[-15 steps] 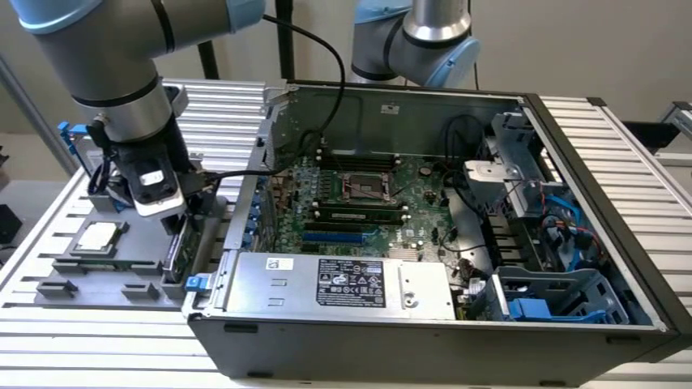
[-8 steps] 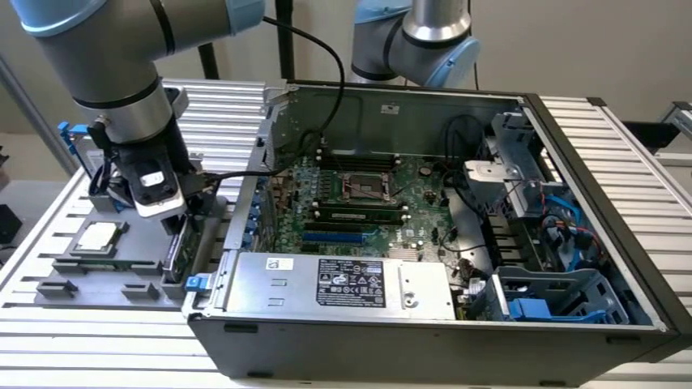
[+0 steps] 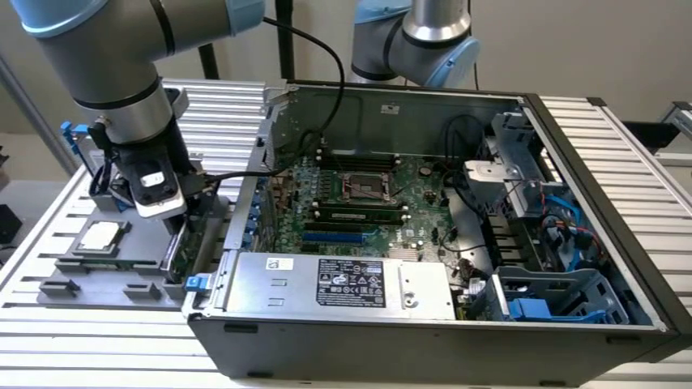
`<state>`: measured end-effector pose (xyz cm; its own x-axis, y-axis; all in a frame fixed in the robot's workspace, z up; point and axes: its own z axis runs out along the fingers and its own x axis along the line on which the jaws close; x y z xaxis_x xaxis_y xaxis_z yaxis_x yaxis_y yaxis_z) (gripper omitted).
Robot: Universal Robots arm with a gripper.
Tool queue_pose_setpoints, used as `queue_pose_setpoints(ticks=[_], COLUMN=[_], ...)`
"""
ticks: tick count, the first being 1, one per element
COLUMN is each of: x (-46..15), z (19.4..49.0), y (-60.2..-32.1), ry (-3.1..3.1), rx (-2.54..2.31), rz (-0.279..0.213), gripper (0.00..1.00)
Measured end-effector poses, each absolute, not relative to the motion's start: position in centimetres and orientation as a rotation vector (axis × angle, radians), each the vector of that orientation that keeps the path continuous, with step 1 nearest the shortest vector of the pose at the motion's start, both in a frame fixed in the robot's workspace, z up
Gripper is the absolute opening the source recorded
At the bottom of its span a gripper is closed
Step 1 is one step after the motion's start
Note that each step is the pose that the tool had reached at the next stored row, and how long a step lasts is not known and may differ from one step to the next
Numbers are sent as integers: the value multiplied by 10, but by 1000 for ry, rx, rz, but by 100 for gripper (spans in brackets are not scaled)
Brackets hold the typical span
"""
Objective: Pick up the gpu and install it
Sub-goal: 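Pick up the gpu and move the gpu toward the slot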
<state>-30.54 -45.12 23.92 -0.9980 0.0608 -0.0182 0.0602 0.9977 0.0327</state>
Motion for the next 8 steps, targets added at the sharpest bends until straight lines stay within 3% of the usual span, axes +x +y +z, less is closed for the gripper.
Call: queue_pose_setpoints(ticks=[8], x=[-307], z=[239], y=[-451], ry=[3123], rx=[3], rz=[52], gripper=[0])
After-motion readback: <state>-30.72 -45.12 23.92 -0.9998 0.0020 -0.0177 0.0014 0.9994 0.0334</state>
